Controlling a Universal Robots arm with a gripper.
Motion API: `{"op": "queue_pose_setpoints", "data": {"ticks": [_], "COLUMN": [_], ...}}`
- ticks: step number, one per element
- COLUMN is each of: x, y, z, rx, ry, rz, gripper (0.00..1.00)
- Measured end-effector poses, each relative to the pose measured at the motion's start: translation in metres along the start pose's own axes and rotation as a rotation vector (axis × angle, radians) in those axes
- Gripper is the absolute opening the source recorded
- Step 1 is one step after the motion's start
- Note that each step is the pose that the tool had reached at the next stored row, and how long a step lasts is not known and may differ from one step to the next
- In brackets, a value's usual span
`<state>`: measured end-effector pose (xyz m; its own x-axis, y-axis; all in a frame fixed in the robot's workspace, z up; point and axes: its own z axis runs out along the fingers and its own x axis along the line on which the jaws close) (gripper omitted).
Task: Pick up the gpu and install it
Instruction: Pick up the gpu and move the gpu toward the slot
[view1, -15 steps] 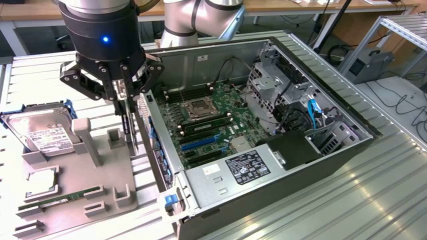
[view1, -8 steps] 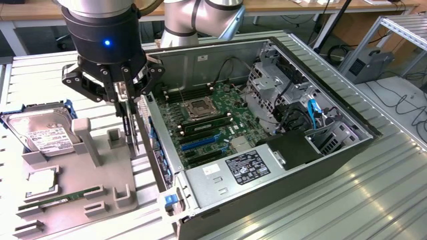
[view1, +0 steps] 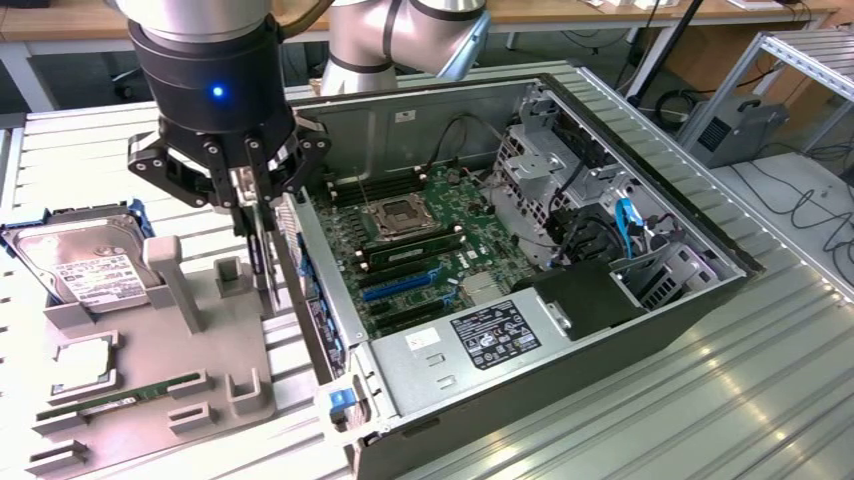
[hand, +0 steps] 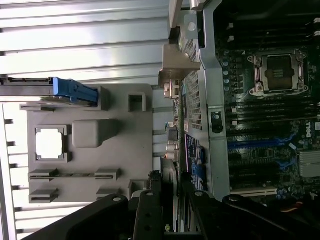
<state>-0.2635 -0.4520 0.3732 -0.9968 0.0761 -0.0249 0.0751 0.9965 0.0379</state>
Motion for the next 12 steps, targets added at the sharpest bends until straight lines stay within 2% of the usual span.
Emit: {"op": "queue_pose_setpoints", "data": {"ticks": [12], "x": [-0.0014], "y": [-0.0001], "z": [0.0061], "rx": [0.0000], "ry": [0.0000], "rz": [0.000], "gripper": [0.26]}}
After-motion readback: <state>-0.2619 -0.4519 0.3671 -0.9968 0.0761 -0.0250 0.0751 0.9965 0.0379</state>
